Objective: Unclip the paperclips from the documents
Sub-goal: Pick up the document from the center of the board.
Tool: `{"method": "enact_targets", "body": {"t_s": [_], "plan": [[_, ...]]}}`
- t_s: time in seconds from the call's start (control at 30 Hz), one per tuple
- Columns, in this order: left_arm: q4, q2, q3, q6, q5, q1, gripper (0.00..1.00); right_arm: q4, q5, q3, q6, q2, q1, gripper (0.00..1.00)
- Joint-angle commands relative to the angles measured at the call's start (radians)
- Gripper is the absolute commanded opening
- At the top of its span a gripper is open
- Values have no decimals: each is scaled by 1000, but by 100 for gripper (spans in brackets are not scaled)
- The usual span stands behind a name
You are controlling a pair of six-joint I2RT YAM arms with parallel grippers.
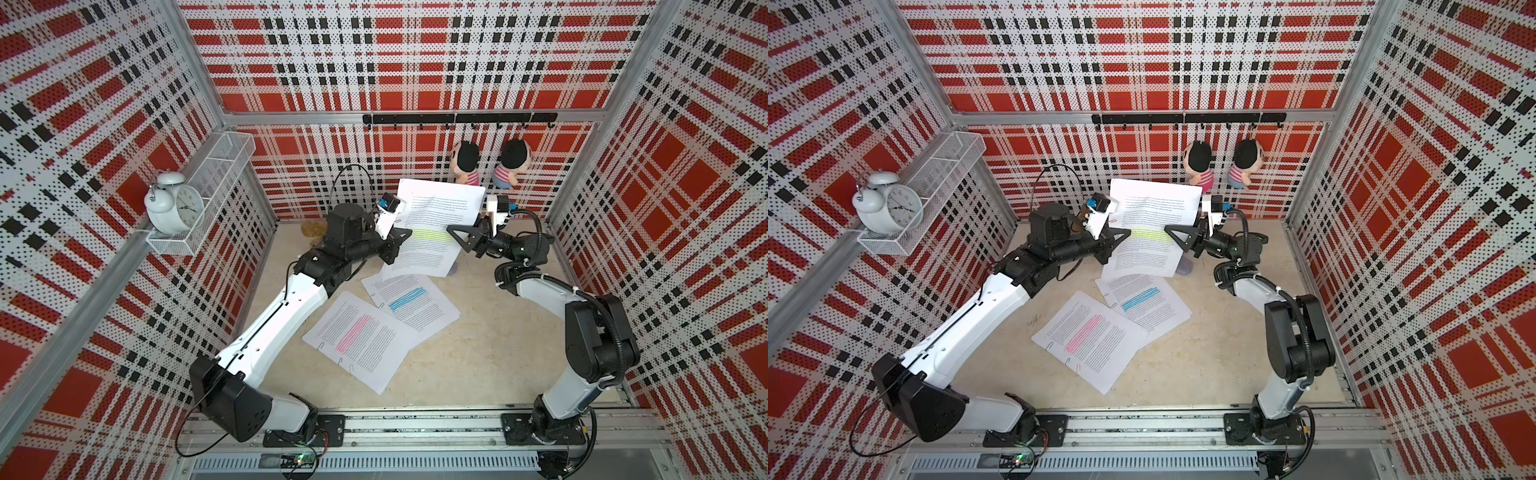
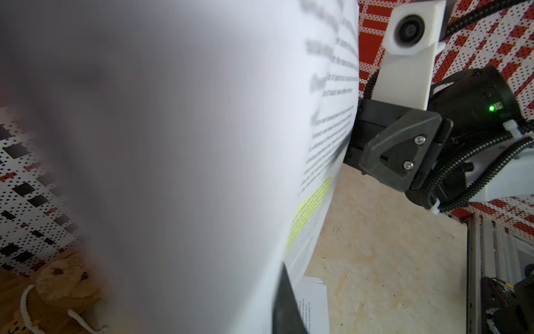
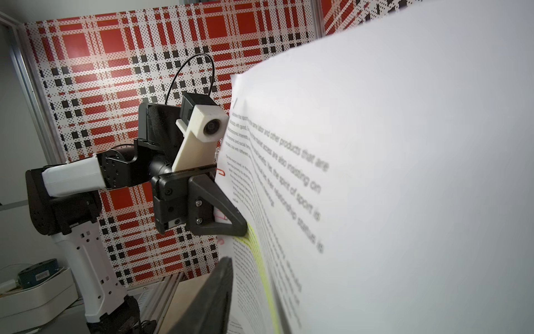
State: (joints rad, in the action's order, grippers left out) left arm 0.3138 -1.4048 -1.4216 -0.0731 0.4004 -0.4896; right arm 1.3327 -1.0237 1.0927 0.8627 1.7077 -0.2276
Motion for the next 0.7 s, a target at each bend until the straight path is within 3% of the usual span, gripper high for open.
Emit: {"method": "enact_targets", "body": {"t_s": [0.0,0.1,0.17,0.33,0.43,0.6,0.67], "plan": [[-31,27,22,-1,21,11,0,23,-32,26,28,17,4,34],[-40,32,33,4,27,16,0,2,-52,36,45,25,4,19],[-44,33,39,5,32,19,0,27,-62,36,72,33,4,14],[-50,40,47,7,43,30,0,48,-67,38,94,41,5,15],[-52,44,46,8,55,44,0,43,-67,38,94,41,11,33],[-52,44,40,9,67,68,0,45,-72,43,108,42,23,32],[-52,41,37,9,70,68,0,58,-74,48,122,48,27,24]]}}
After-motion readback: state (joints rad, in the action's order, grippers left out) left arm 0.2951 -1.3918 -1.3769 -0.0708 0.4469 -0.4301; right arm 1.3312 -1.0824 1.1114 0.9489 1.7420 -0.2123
